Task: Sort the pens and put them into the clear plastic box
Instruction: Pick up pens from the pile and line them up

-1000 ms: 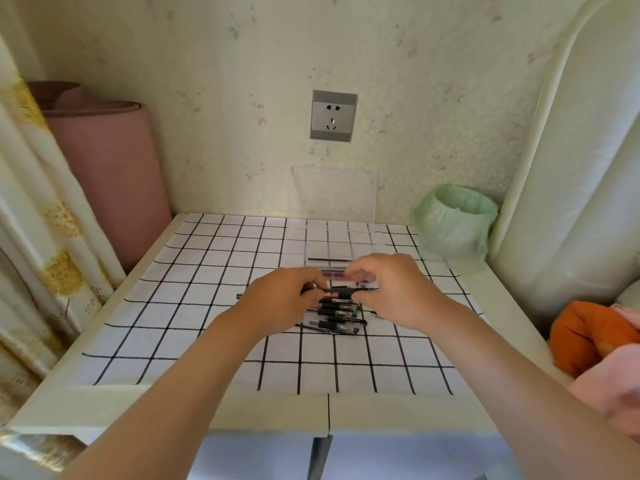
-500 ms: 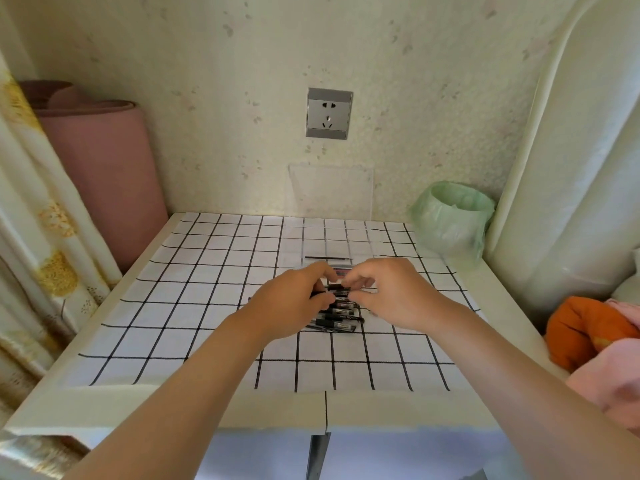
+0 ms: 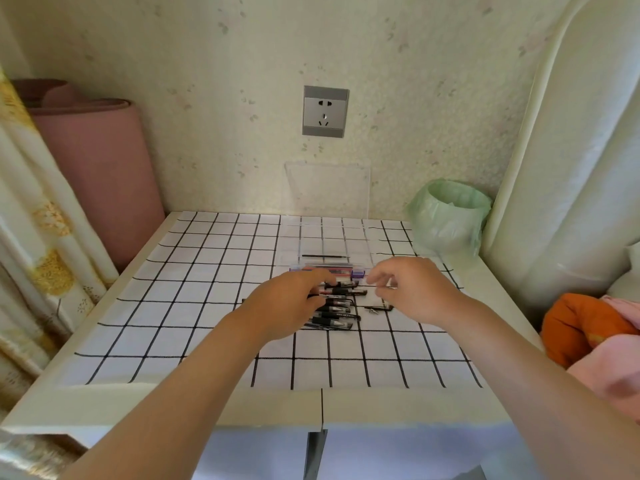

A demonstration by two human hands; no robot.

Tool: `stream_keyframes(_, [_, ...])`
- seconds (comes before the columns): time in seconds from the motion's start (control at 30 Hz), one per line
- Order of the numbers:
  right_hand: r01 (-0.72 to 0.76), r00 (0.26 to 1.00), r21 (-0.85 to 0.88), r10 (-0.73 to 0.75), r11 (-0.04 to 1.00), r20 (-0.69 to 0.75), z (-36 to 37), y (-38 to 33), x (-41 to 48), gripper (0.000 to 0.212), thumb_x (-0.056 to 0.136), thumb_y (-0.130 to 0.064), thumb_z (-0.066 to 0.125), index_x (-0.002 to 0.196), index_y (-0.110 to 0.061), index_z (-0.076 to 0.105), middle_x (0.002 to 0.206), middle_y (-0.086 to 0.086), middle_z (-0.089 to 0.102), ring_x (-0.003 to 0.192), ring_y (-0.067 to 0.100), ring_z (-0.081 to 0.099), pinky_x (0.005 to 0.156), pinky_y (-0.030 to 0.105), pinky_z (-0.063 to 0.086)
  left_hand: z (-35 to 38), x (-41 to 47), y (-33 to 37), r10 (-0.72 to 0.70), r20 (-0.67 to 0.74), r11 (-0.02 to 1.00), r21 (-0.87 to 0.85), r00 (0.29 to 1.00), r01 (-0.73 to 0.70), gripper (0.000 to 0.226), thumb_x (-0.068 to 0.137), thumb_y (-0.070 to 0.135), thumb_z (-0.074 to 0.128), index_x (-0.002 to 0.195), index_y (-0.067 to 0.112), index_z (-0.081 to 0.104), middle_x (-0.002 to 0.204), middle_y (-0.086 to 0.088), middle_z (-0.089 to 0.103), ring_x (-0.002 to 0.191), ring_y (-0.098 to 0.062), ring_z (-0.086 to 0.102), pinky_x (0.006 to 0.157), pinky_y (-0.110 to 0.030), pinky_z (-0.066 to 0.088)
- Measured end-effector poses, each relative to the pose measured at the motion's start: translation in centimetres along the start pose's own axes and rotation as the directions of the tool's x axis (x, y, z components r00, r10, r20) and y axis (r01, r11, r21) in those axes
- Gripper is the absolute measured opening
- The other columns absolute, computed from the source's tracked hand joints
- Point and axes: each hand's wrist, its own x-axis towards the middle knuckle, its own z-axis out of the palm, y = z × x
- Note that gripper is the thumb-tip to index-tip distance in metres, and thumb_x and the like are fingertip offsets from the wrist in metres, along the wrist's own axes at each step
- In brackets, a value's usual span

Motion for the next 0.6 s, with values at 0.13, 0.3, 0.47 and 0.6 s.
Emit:
stream_keyframes(0.13, [-0.085, 0.992, -0.119, 0.096, 0.989, 0.087, 0.7, 0.9, -0.3, 0.012, 0.085, -0.028, 0.07, 0.094, -0.036, 0.071, 0.088, -0.017, 0.067, 0.079, -0.002, 0.057, 0.088, 0.027, 0.045, 0.2, 0.0, 0.1, -0.005, 0.023, 0.999, 0.036, 1.0, 0.004, 0.025, 0.1, 0.028, 0.05, 0.121, 0.034, 0.063, 0.115, 0.011, 0.065, 0.098, -0.008, 0.061, 0.086, -0.027, 0.052])
stream_keyframes(0.3, [-0.097, 0.988, -0.147, 0.113, 0.984, 0.105, 1.6, 1.1, -0.3, 0.009, 0.083, -0.036, 0.072, 0.092, -0.036, 0.072, 0.087, -0.017, 0.068, 0.083, 0.002, 0.059, 0.09, 0.029, 0.045, 0.3, 0.1, 0.5, 0.004, 0.015, 0.999, 0.034, 1.0, -0.005, 0.021, 0.099, 0.026, 0.052, 0.115, 0.027, 0.065, 0.109, 0.011, 0.066, 0.095, -0.008, 0.061, 0.086, -0.029, 0.053])
stream_keyframes(0.47, [-0.074, 0.991, -0.146, 0.089, 0.987, 0.1, 2.0, 0.8, -0.2, 0.013, 0.081, -0.04, 0.073, 0.092, -0.034, 0.075, 0.086, -0.016, 0.069, 0.085, 0.003, 0.063, 0.093, 0.032, 0.045, 0.3, 0.2, 0.2, -0.004, 0.025, 1.0, 0.022, 1.0, 0.004, 0.02, 0.099, 0.027, 0.052, 0.114, 0.029, 0.065, 0.105, 0.013, 0.065, 0.09, -0.007, 0.06, 0.081, -0.026, 0.052])
stream_keyframes(0.6, [-0.056, 0.994, -0.156, 0.071, 0.986, 0.089, 2.3, 0.4, 0.0, 0.014, 0.083, -0.039, 0.072, 0.094, -0.032, 0.075, 0.089, -0.015, 0.07, 0.087, 0.006, 0.064, 0.093, 0.033, 0.046, 0.3, 0.2, 0.3, 0.001, 0.027, 1.0, 0.03, 1.0, -0.002, 0.02, 0.099, 0.028, 0.052, 0.116, 0.029, 0.064, 0.103, 0.014, 0.063, 0.088, -0.006, 0.058, 0.078, -0.022, 0.049])
